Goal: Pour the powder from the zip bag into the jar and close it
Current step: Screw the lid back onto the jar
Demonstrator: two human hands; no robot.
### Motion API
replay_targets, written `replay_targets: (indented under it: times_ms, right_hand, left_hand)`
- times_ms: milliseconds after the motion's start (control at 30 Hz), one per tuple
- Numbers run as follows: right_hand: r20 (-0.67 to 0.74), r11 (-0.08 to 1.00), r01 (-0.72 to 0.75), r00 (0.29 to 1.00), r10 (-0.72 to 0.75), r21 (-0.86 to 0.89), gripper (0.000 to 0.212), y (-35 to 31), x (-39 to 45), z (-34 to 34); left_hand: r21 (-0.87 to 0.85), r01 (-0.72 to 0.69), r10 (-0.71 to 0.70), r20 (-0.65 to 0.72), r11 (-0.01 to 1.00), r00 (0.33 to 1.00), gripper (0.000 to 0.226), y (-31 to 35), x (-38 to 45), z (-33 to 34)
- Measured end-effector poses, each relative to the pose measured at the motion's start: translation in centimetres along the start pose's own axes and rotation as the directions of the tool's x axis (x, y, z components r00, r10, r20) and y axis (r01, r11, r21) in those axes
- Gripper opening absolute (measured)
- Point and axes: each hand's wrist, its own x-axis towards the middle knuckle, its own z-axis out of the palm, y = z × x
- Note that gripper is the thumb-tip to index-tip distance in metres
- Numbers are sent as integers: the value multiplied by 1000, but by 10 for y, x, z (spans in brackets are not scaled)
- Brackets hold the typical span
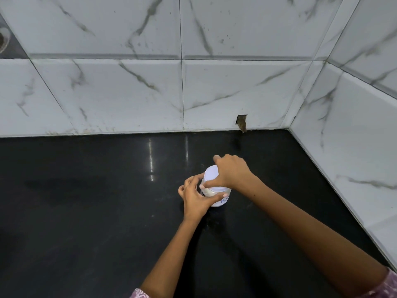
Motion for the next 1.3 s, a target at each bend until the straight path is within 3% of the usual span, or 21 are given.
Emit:
replay_targets:
  times_ms: [100, 200, 267, 367, 433, 533, 600, 667, 733, 867, 933, 1000, 1067, 1200, 1267, 1300]
  right_hand:
    - [-23, 986, -84, 996, 81, -142, 82, -1, -3, -5]
    - [3, 992, -105, 994, 106, -70, 80, 14, -8, -14]
    - [87, 997, 40, 995, -45, 59, 61, 22, -12, -15]
    - [201, 956, 227, 943, -264, 188, 68, 17, -15, -13]
    - [98, 984, 157, 981, -165, 82, 55, 12, -12, -11]
    - [-68, 995, -54, 997, 48, -81, 70, 11, -9, -15]
    - [-101, 999, -35, 994, 31, -38, 68, 17, -10, -14]
    - [2, 991, 113, 994, -113, 78, 54, 20, -17, -13]
    - [93, 961, 179, 975, -203, 212, 59, 19, -22, -10]
    - [-94, 985, -63, 992, 79, 162, 67, 16, -24, -10]
    - [-121, 987, -32, 991, 51, 160, 60, 21, -24, -7]
    - [49, 981, 103, 992, -113, 163, 52, 24, -26, -6]
    - [169, 961, 143, 968, -186, 237, 67, 26, -26, -4]
    - [-98, 994, -13, 995, 24, 108, 69, 18, -25, 5]
    - [-187, 999, -34, 982, 38, 26, 72, 18, -26, 6]
    - [-188, 998, 3, 982, 10, 66, 72, 20, -26, 7]
  left_hand:
    - [-1, 6, -6, 6, 1000, 1000, 67, 1, -1, -1]
    - [11, 0, 0, 6, 1000, 1000, 66, 1, 0, -1]
    - [10, -10, 10, -8, 1000, 1000, 64, 0, 1, -1]
    - [31, -17, 18, -21, 999, 1000, 66, -1, 2, 0]
    - [20, -16, 16, -9, 1000, 1000, 66, 0, 1, 0]
    - [22, -25, 26, -12, 999, 1000, 67, -1, 0, -1]
    - [22, -30, 31, -10, 999, 999, 69, -1, 1, -1]
    - [17, -26, 26, -10, 1000, 1000, 68, 0, 2, -1]
    - [15, -14, 15, -1, 1000, 1000, 68, 0, 2, -1]
    - [22, 3, -2, -15, 1000, 1000, 70, 2, 3, 0]
    - [20, 5, -5, -16, 1000, 1000, 69, 3, 2, 1]
    - [14, -7, 7, -14, 1000, 1000, 65, 3, 2, 1]
    - [27, -20, 21, -17, 999, 1000, 64, 3, 2, 1]
    - [33, -15, 16, -33, 999, 999, 65, 2, 3, 2]
    - [33, -9, 10, -30, 999, 999, 68, 0, 3, 3]
    - [33, -9, 9, -27, 999, 1000, 69, 0, 3, 3]
